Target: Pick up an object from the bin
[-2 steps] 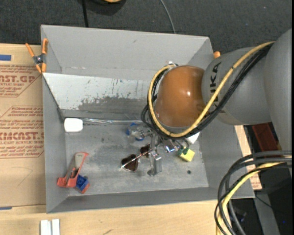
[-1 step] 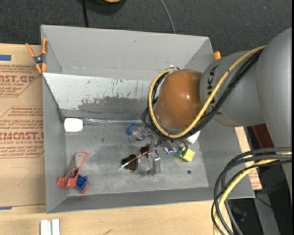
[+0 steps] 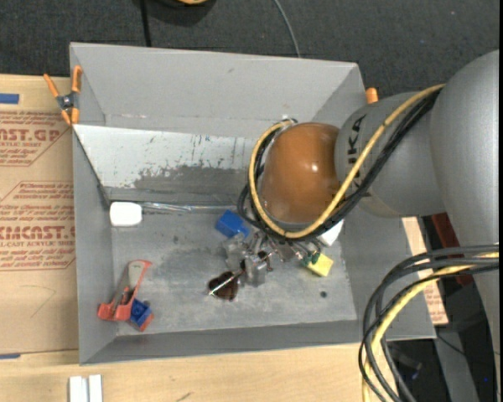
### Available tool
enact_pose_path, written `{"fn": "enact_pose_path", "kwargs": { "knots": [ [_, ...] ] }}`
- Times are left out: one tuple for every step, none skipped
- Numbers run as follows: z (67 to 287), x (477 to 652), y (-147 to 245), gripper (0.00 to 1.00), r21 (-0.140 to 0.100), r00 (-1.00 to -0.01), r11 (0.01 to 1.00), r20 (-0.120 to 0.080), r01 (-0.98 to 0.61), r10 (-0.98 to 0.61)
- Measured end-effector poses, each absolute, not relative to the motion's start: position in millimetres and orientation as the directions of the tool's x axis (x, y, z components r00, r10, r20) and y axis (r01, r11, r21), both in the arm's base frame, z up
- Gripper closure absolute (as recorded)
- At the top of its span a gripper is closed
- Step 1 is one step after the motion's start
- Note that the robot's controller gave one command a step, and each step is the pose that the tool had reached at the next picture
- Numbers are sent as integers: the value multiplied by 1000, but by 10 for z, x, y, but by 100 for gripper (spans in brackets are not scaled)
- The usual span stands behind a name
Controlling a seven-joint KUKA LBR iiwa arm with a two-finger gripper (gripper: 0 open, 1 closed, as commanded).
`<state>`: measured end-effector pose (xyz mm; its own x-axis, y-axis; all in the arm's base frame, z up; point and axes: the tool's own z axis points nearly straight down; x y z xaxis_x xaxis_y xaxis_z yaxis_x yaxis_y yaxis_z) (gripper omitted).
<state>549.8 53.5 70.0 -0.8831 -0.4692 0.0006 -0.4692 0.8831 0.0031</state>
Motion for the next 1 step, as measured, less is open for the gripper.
{"fn": "enact_pose_path", "kwargs": {
  "knots": [
    [700,5497,535,100,3,-883,883,0,-469,-469]
  ]
}}
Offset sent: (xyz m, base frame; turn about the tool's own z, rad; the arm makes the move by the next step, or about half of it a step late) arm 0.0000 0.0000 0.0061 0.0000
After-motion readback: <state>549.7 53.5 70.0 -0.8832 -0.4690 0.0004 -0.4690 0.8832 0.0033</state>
